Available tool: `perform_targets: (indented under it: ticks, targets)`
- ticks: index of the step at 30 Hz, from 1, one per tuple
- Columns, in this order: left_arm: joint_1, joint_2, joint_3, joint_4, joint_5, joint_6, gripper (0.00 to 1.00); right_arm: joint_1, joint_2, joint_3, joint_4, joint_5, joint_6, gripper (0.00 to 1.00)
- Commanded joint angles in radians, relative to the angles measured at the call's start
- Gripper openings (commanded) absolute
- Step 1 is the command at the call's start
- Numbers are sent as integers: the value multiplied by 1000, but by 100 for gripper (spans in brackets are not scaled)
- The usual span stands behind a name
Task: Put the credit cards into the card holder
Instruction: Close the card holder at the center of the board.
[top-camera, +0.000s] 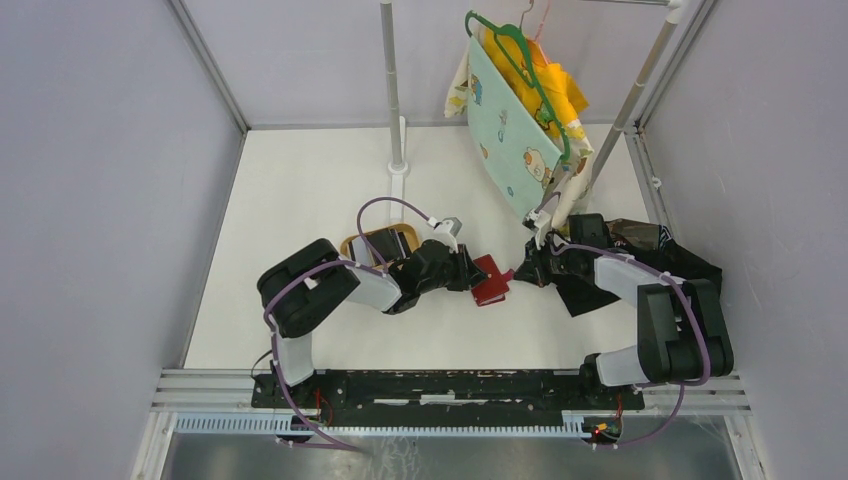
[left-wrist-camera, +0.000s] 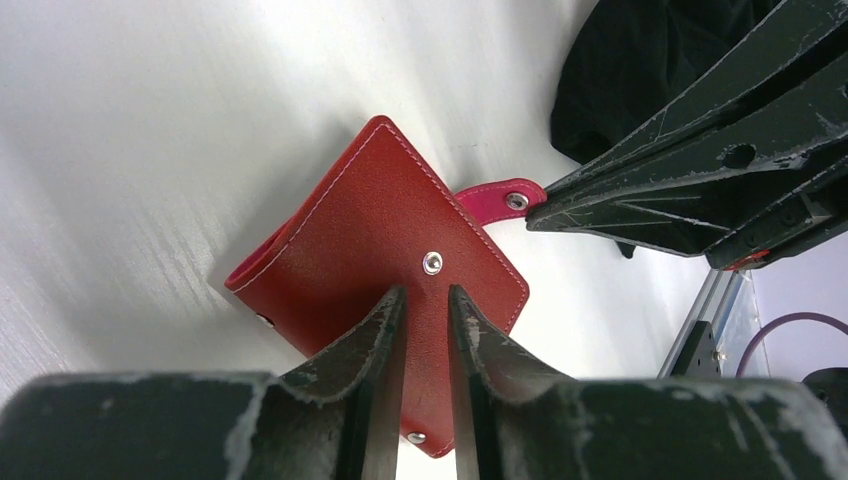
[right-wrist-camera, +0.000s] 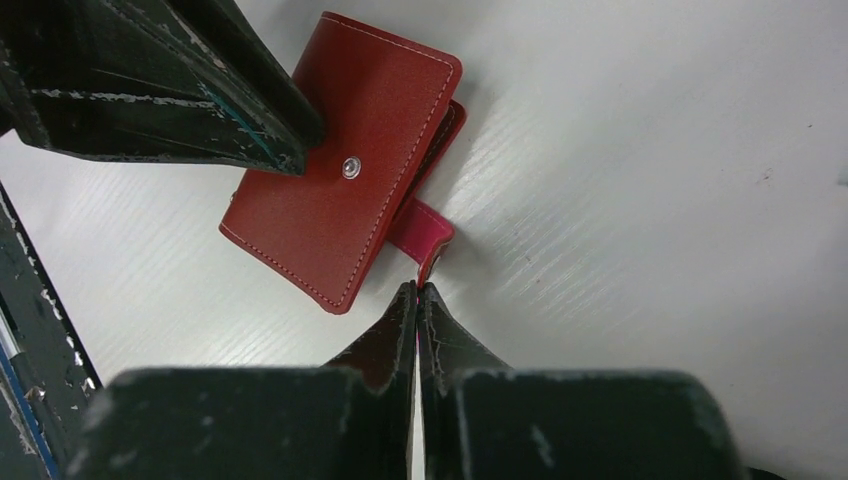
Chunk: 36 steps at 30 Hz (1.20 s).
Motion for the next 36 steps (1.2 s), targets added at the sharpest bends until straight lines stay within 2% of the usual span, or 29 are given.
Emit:
perform_targets:
  ticks: [1, 8, 18, 22, 30, 36]
  targets:
    - [-4, -25, -1, -101, -31, 86, 32, 2, -14, 40, 17, 15, -7, 1]
    - [45, -86, 16, -130, 40, 136, 48, 5, -62, 37, 13, 54, -66, 0]
    - [112, -136, 142, -406, 46, 290, 49, 34, -81, 40, 4, 77, -112, 0]
    - [128, -109, 200, -475, 53, 350, 55, 59, -83, 43, 2, 97, -120, 0]
    - [144, -31, 276, -481, 223, 421, 68, 79, -85, 46, -2, 123, -135, 0]
    - [148, 37, 353, -531, 285, 456, 69, 92, -91, 49, -9, 129, -148, 0]
